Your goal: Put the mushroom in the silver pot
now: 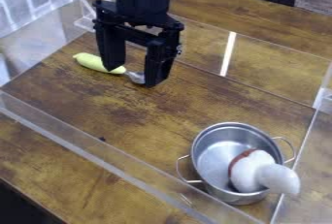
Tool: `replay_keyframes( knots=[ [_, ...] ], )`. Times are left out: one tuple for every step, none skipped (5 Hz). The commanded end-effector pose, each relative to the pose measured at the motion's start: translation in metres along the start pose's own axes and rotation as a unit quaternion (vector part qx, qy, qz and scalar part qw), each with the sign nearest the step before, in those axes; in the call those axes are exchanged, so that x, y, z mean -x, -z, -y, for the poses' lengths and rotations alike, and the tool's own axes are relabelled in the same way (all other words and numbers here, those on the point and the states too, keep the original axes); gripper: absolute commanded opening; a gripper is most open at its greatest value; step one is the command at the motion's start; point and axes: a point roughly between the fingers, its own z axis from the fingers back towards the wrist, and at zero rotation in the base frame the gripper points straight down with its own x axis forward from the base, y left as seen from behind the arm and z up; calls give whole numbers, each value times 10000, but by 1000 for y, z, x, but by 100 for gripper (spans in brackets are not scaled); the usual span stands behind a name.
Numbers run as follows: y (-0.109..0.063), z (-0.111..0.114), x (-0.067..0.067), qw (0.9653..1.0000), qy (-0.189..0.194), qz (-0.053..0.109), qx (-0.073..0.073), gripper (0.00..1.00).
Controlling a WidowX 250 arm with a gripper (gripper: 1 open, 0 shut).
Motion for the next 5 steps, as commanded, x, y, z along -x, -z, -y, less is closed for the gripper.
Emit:
replay_keyframes(
  knots=[
    [-1,-11,-5,10000,95,6,-7,100],
    [-1,-13,-8,9999,-164,45,1,100],
    [-4,-13,-11,9988,-465,134,-28,100],
    [-7,-9,-12,9964,-817,211,-47,100],
    [-7,-6,-15,9935,-1110,240,-51,100]
  ],
)
